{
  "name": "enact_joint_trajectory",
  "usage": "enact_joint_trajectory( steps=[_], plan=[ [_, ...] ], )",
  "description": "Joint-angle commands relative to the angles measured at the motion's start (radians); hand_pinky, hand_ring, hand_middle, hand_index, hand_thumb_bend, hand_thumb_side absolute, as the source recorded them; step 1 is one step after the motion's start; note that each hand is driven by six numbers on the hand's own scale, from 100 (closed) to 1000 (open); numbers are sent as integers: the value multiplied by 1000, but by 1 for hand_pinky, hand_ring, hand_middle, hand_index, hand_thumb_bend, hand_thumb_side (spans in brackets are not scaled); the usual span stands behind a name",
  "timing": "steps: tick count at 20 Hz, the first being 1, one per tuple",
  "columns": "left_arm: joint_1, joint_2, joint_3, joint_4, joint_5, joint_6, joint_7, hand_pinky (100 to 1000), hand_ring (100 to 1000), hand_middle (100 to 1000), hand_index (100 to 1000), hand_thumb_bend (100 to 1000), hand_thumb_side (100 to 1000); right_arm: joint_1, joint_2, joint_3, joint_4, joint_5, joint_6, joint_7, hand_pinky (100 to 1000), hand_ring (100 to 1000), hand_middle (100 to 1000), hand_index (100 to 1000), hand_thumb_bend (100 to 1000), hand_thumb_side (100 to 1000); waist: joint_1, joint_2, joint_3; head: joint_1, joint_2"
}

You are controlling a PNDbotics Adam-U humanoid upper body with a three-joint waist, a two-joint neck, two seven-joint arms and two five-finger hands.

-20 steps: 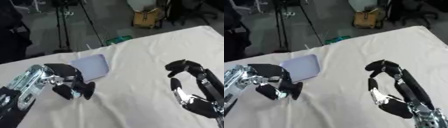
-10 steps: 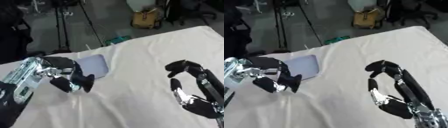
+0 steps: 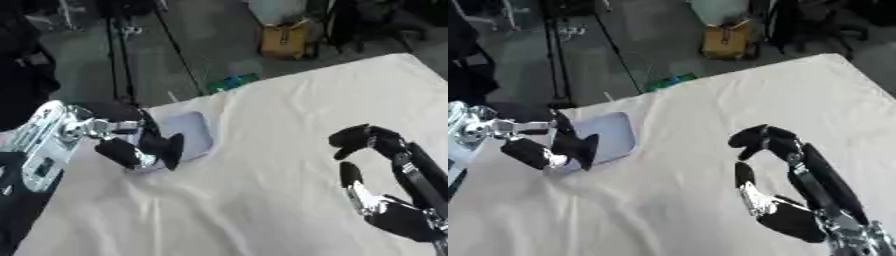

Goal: Pick up objects on the table and place them in the box.

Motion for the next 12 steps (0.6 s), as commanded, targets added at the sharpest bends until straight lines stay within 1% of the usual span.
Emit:
enact_joint_trajectory(
  steps=[1,4,7,8,11,12],
  plan=[
    [-38,8,37,30,28,27,0,1000,903,735,784,100,682,-11,-6,4,-9,-5,-6,4,830,604,726,787,100,572,-5,-14,-4,9,-14],
    [-65,6,69,73,41,57,0,1000,901,734,785,100,657,-14,-6,7,-9,-8,-8,7,830,603,726,787,100,575,-2,-12,-15,17,-21],
    [-83,4,96,102,38,81,0,1000,900,735,784,100,654,-17,-6,9,-10,-11,-9,10,830,603,726,787,100,574,-1,-10,-23,24,-24],
    [-88,4,103,108,35,86,0,1000,900,735,784,100,625,-17,-6,10,-10,-12,-10,11,830,603,726,787,100,575,0,-10,-24,27,-24],
    [-101,3,128,115,27,98,2,1000,899,733,785,100,608,-19,-6,11,-10,-12,-10,15,830,603,726,787,100,576,3,-7,-30,33,-26],
    [-104,2,133,117,22,101,7,1000,899,734,785,100,587,-20,-6,12,-11,-12,-11,16,830,603,726,787,100,577,4,-7,-32,36,-27]
  ],
)
